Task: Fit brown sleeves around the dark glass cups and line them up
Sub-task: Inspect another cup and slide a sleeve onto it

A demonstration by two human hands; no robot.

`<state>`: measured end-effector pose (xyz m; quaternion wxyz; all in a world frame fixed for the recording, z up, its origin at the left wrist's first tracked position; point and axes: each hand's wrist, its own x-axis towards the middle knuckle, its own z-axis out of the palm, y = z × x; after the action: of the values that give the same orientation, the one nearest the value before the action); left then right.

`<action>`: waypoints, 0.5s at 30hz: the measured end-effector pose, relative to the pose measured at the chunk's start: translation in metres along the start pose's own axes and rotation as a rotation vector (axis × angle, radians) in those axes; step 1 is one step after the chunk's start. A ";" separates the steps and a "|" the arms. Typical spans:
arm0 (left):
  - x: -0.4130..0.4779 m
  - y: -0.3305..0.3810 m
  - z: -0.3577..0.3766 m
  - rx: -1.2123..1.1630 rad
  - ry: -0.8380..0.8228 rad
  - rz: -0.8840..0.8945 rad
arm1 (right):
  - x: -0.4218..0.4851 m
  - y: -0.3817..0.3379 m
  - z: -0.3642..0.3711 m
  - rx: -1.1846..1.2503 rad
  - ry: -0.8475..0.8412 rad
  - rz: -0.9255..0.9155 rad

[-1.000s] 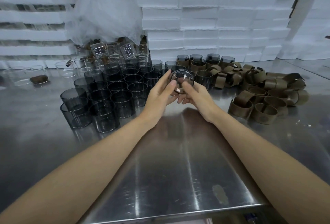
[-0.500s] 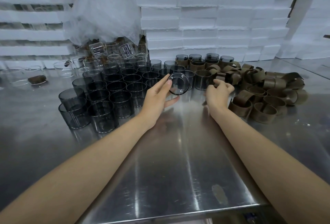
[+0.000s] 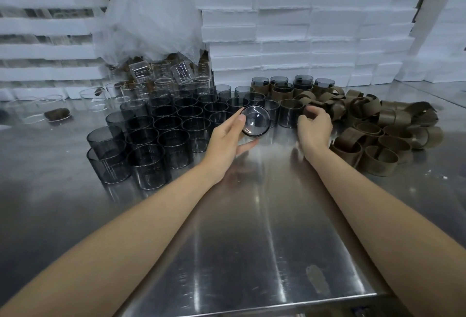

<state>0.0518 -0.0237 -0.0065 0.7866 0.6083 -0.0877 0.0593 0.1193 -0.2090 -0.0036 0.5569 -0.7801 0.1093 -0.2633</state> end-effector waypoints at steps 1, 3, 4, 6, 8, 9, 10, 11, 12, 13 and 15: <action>0.000 0.000 0.000 0.000 -0.009 0.004 | -0.004 -0.002 -0.002 0.011 0.040 -0.050; -0.001 0.000 -0.001 -0.009 -0.023 0.012 | -0.013 -0.008 -0.006 0.082 0.128 -0.187; -0.001 0.000 -0.001 -0.016 -0.026 0.013 | -0.018 -0.012 -0.007 0.129 0.161 -0.265; -0.001 0.001 -0.001 -0.026 -0.035 0.014 | -0.029 -0.019 -0.009 0.186 0.169 -0.406; -0.001 0.000 -0.001 -0.013 -0.041 0.023 | -0.038 -0.024 -0.009 0.189 0.096 -0.550; -0.002 0.000 0.000 -0.003 -0.043 0.029 | -0.041 -0.026 -0.009 0.166 0.046 -0.636; -0.002 0.001 0.000 0.005 -0.043 0.035 | -0.043 -0.027 -0.009 0.119 0.005 -0.739; -0.003 0.002 0.000 0.004 -0.039 0.043 | -0.045 -0.028 -0.009 0.055 -0.019 -0.852; -0.004 0.002 0.000 -0.005 -0.033 0.053 | -0.047 -0.028 -0.009 -0.004 -0.030 -0.962; -0.004 0.003 0.000 -0.018 -0.026 0.063 | -0.047 -0.029 -0.009 -0.048 -0.033 -1.053; -0.006 0.004 0.000 -0.027 -0.019 0.081 | -0.047 -0.030 -0.009 -0.094 -0.035 -1.161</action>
<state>0.0453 -0.0222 -0.0036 0.7910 0.5939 -0.1206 0.0840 0.0710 -0.1840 0.0128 0.2878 -0.7405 -0.3339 -0.5072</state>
